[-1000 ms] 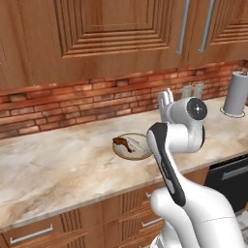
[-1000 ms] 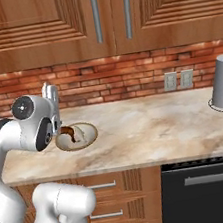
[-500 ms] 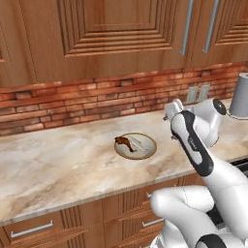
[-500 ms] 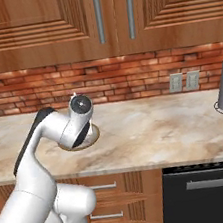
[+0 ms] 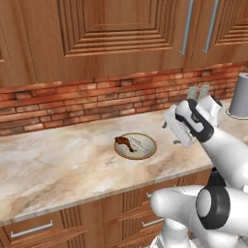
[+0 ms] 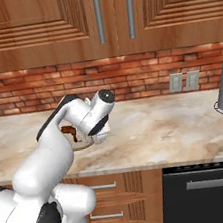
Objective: Place the bowl with the bell pepper and cucumber on the second highest shelf of the fridge. Place the bowl with the fish and chicken drumstick on the top shelf of the fridge.
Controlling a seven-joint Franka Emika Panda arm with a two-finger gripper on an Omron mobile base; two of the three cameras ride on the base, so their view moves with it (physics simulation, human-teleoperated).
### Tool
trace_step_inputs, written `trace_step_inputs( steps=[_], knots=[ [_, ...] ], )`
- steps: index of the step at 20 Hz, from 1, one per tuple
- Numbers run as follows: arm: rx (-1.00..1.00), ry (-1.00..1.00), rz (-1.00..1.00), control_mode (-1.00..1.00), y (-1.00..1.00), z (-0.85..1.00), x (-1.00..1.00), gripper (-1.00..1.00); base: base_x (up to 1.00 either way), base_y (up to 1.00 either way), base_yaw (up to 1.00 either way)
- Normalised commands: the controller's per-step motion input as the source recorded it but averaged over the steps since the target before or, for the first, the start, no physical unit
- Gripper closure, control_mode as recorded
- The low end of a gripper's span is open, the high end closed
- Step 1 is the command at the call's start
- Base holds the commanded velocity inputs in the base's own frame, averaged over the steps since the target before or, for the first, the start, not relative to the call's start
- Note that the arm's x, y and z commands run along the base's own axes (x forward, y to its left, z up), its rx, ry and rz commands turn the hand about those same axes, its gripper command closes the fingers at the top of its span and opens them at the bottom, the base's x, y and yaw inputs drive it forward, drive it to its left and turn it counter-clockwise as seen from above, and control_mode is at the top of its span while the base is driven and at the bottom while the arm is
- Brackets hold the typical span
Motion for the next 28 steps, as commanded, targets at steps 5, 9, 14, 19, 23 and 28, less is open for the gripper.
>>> trace_step_inputs(
  steps=[5, 9, 14, 19, 23, 28],
  knots=[
    [-0.08, 0.0, 0.13, -1.0, 0.22, -0.51, 0.0, -1.0, 0.0, 0.0, 0.0],
    [-0.11, 0.0, 0.09, -1.0, 0.21, -0.42, 0.15, -1.0, 0.0, 0.0, 0.0],
    [-0.1, -0.01, 0.08, -1.0, 0.18, -0.5, 0.12, -1.0, 0.0, 0.0, 0.0],
    [-0.13, -0.05, 0.04, -1.0, 0.34, -0.42, 0.01, -1.0, 0.0, 0.0, 0.0],
    [-0.1, -0.02, 0.02, -1.0, 0.29, -0.32, 0.01, -1.0, 0.0, 0.0, 0.0],
    [-0.08, -0.01, 0.0, -1.0, 0.16, -0.18, 0.2, -1.0, 0.0, 0.0, 0.0]
  ],
)
